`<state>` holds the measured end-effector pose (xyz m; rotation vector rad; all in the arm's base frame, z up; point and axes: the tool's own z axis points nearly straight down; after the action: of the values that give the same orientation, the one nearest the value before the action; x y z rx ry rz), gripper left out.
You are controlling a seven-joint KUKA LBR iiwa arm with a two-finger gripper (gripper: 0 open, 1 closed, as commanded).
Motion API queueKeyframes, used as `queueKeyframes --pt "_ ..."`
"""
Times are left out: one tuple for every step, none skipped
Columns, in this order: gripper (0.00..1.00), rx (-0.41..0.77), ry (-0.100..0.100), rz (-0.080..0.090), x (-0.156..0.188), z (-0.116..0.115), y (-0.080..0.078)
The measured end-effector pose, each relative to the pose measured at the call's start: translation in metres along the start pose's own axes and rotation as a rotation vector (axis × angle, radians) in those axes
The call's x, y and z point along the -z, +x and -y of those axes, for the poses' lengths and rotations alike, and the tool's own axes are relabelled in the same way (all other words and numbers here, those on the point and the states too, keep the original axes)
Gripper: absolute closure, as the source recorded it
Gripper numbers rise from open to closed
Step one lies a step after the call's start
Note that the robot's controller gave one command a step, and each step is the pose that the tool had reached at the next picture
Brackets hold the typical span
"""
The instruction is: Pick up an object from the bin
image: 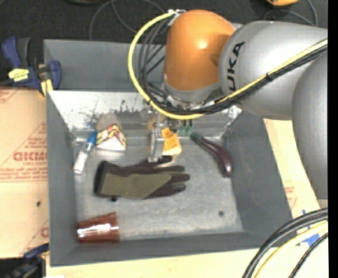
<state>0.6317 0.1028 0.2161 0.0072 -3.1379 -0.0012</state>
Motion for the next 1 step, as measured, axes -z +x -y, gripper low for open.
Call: queueKeyframes --pt "0.00 -0.002 -0.001 0.008 0.0054 0.0005 -0.0010"
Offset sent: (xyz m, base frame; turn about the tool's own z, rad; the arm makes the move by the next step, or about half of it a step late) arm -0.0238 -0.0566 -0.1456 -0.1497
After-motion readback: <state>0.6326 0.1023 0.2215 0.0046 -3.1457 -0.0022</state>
